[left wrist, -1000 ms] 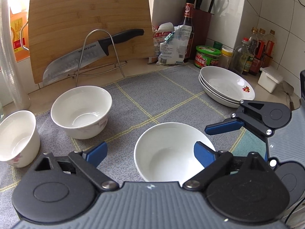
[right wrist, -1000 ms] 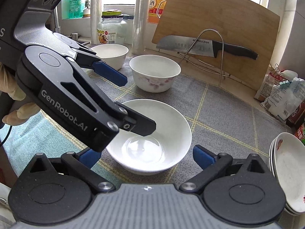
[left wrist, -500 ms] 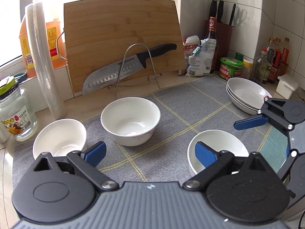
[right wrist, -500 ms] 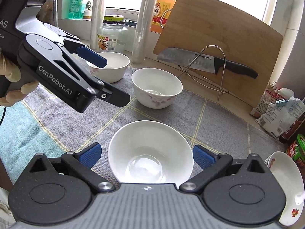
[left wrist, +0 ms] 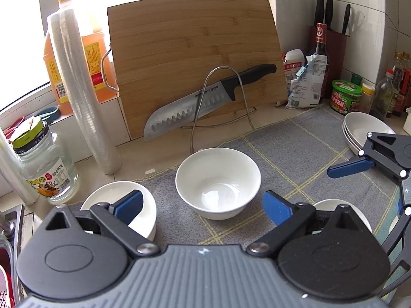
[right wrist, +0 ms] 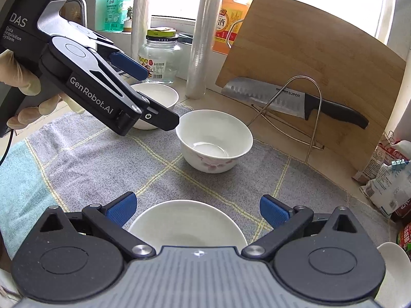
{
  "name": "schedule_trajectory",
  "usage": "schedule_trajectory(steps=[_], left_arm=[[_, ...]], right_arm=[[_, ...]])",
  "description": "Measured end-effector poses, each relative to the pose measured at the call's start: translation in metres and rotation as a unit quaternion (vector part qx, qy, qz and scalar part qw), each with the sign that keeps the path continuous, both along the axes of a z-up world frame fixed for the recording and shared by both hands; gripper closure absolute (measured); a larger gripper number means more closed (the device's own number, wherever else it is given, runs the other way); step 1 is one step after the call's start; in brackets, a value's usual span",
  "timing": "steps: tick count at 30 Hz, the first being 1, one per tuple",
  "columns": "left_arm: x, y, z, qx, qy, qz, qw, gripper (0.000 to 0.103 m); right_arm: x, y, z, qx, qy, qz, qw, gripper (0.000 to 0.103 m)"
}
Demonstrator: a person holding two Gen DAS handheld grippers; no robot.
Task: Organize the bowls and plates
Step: 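Move the left gripper to the pink-floral bowl and grasp its rim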
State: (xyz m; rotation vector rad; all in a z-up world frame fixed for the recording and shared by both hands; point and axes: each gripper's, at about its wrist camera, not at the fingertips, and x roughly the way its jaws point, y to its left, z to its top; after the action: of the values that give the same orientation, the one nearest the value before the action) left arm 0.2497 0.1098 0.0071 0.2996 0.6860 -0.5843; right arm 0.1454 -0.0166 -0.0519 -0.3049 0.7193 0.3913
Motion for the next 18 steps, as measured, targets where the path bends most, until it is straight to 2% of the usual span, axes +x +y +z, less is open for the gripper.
schedule_trajectory(steps=[18], left_arm=[[0.065, -0.03, -0.023, 0.022, 0.043, -0.003, 0.9988, 0.004]], right_arm=[[0.06, -0.012, -0.018, 0.006, 0.021, 0.016, 1.0, 0.0]])
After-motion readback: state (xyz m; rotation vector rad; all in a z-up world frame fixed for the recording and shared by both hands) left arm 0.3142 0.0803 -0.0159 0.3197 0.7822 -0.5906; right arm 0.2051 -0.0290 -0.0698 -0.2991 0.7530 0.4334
